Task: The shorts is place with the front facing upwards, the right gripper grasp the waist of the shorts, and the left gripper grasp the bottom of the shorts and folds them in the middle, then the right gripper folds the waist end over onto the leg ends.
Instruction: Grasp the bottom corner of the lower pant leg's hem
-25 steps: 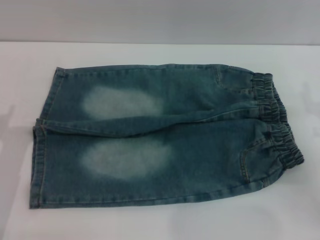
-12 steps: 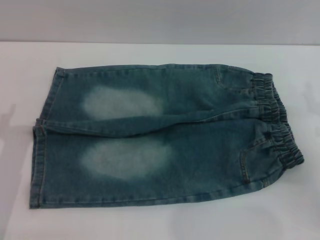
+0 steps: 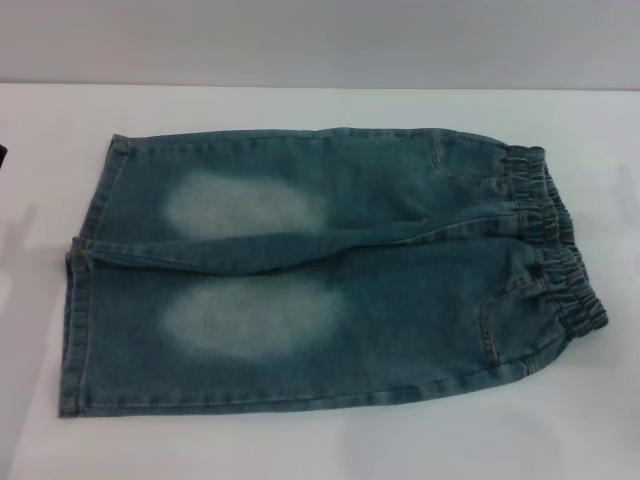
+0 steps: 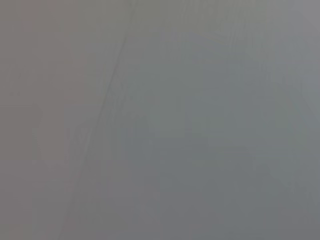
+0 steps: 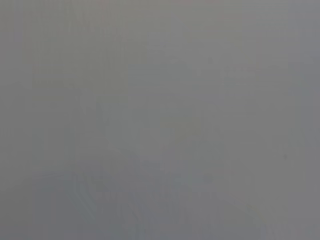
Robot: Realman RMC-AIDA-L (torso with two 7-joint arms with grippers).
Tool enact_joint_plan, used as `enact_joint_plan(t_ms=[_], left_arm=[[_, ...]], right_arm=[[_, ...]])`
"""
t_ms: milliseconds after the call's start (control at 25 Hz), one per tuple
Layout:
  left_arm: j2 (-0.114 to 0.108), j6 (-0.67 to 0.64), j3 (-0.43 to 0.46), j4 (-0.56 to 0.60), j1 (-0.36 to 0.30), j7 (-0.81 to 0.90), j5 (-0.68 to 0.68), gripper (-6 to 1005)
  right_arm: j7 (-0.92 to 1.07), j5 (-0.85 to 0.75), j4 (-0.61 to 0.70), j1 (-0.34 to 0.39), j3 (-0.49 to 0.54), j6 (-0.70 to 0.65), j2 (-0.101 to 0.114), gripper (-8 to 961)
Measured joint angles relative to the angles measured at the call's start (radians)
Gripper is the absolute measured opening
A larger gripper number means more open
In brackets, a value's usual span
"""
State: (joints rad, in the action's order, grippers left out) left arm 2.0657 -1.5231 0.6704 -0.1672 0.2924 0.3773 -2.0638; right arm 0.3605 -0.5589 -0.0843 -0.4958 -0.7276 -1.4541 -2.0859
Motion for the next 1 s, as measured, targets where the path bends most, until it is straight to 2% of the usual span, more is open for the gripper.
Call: enact_joint_plan(t_ms=[280, 480, 560, 800, 960, 1000], left_arm=[[-0.011, 0.02, -0.034, 0.032, 0.017, 0.07, -0.04, 840], [-0.027, 0.009, -0.102, 0.135, 0.079, 0.248, -0.091, 840], [-0.04, 0.006, -0.141, 0.173, 0.104, 0.338, -0.094, 840], [-0.11, -0.013, -0.319, 0.273, 0.162, 0.634, -0.095, 840], [-0.168, -0.068, -0.524, 0.408, 0.202, 0.966, -0.095, 840], [-0.185, -0.092, -0.61, 0.457, 0.211, 1.063, -0.096, 840]], right_arm=[[0.001, 0.0, 0.0, 0.005, 0.0, 0.001, 0.0, 633], [0.008, -0.003, 0.0, 0.007, -0.001, 0.018, 0.0, 633], [0.009, -0.002, 0.0, 0.007, -0.001, 0.031, 0.0, 633], [0.009, -0.001, 0.007, 0.007, 0.006, 0.068, 0.003, 633], [0.009, -0.001, 0.013, 0.016, 0.034, 0.085, 0.005, 633], [0.009, -0.001, 0.019, 0.021, 0.038, 0.093, 0.005, 633]])
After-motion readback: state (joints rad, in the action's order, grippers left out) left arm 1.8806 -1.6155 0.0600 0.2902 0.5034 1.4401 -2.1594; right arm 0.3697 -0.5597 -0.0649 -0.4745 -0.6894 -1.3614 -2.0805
